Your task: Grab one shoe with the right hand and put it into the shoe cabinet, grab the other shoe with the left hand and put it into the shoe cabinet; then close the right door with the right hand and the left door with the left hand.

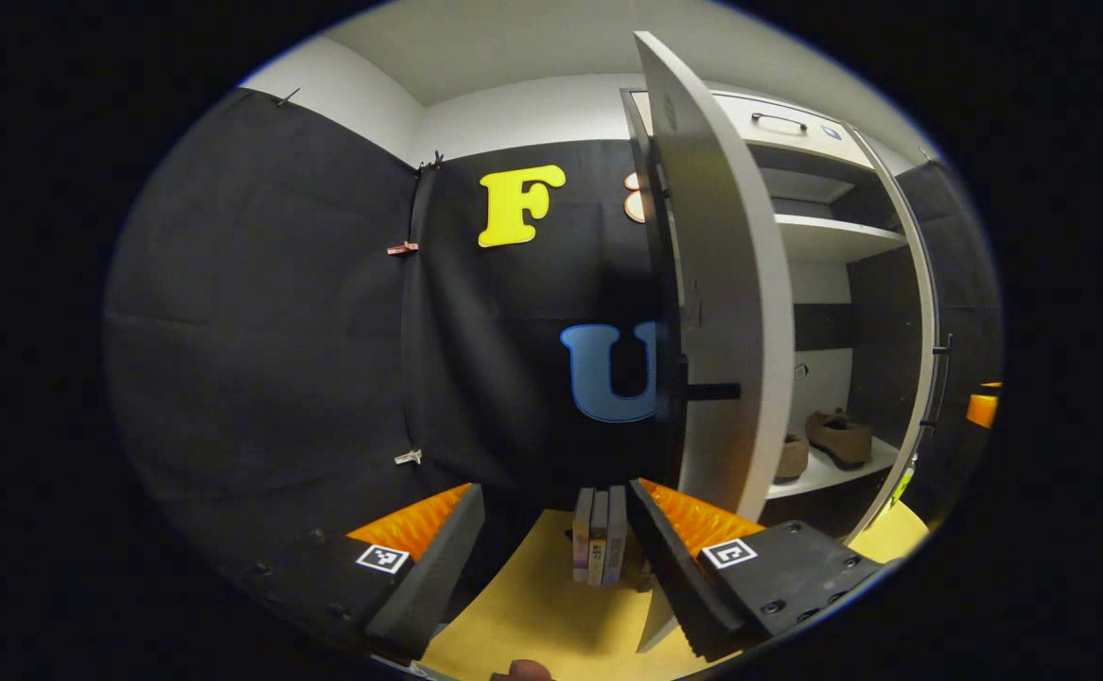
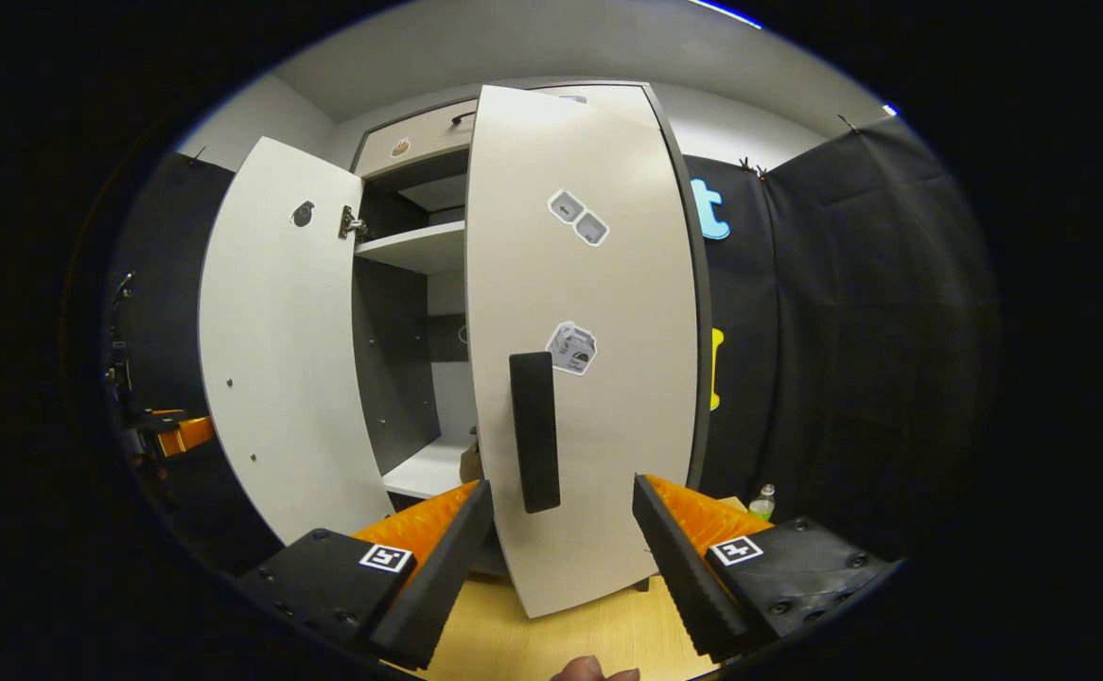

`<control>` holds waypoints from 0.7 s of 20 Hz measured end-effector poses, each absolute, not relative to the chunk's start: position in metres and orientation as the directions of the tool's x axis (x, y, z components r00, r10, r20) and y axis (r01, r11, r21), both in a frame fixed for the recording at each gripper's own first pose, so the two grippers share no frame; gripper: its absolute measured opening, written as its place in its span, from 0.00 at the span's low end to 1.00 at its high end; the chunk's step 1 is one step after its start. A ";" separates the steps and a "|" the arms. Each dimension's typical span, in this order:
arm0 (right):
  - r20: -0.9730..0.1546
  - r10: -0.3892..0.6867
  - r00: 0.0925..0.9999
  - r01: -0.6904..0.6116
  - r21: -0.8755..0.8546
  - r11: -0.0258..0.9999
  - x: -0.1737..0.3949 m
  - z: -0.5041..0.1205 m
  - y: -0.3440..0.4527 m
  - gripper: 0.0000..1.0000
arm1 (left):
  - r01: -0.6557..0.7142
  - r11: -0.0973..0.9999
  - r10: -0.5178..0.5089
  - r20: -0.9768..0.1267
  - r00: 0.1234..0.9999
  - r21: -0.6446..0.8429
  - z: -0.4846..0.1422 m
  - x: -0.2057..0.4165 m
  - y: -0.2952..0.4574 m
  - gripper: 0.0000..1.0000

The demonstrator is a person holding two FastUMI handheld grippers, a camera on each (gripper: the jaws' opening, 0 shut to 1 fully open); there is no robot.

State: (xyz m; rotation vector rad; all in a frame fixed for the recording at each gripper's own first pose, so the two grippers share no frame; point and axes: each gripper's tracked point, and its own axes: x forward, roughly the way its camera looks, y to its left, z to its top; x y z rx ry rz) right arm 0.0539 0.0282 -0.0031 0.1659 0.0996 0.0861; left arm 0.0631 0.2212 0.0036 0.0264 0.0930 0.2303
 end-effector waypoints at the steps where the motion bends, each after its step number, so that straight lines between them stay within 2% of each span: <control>1: -0.094 0.092 0.991 -0.074 0.173 0.982 0.053 -0.003 0.027 0.98 | -0.222 0.974 0.225 -0.101 0.969 0.036 -0.003 0.070 0.221 0.96; 4: -0.092 0.090 0.992 -0.073 0.176 0.982 0.050 -0.004 0.026 0.98 | -0.215 0.976 0.218 -0.129 0.967 0.033 -0.014 0.075 0.217 0.97; 6: -0.099 0.096 0.990 -0.077 0.179 0.981 0.049 -0.007 0.026 0.98 | -0.224 0.974 0.227 -0.130 0.965 0.036 -0.015 0.077 0.212 0.93; 14: -0.096 0.116 0.989 -0.095 0.201 0.975 0.049 -0.002 0.021 0.98 | -0.246 0.969 0.242 -0.155 0.958 -0.008 -0.017 0.069 0.194 0.93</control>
